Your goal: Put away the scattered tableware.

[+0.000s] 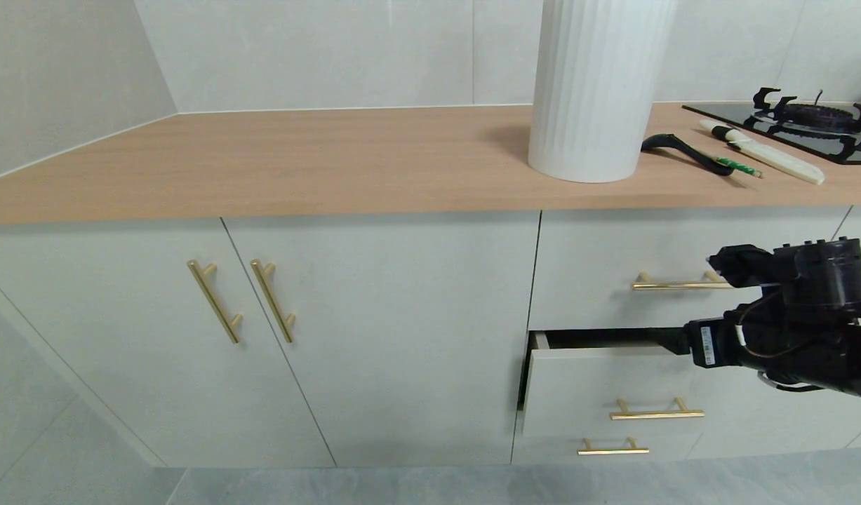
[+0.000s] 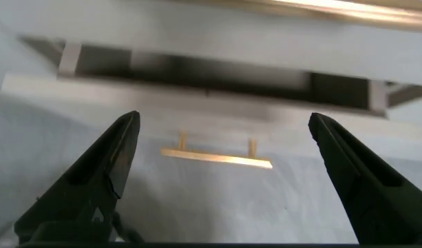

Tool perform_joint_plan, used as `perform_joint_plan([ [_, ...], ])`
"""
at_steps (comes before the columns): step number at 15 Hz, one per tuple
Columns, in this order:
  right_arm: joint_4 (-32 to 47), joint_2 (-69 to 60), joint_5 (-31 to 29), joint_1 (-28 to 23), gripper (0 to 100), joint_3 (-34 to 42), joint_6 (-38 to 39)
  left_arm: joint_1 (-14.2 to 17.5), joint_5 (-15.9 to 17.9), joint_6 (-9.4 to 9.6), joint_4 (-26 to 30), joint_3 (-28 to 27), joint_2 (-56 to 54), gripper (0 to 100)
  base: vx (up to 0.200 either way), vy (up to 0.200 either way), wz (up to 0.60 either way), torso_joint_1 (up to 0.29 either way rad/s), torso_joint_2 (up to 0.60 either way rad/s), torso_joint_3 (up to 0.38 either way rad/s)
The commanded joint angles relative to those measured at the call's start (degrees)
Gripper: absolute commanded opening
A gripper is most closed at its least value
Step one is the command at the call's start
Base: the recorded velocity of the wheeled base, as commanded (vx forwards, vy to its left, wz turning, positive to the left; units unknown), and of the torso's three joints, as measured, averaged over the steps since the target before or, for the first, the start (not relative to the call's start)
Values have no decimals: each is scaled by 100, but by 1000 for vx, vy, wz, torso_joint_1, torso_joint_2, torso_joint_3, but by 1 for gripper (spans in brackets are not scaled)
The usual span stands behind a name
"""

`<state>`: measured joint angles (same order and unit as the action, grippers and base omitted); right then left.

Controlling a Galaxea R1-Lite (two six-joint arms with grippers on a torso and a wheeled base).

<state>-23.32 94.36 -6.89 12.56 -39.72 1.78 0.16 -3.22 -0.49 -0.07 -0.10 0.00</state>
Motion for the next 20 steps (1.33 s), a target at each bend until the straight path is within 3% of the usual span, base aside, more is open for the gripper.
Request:
perform_joint_plan([
  [1,-401,672,-23,1,100,-10,59,2,-3,-4,-1,1,9,100,0,0,0,0,0,0],
  [14,-2027,1999,-445,-16,100,-27,138,2,-3,-4,-1,1,9,100,0,0,0,0,0,0],
  [20,-1975,1779,-463,-69,100,61,121,2,-3,-4,-1,1,9,100,0,0,0,0,0,0],
])
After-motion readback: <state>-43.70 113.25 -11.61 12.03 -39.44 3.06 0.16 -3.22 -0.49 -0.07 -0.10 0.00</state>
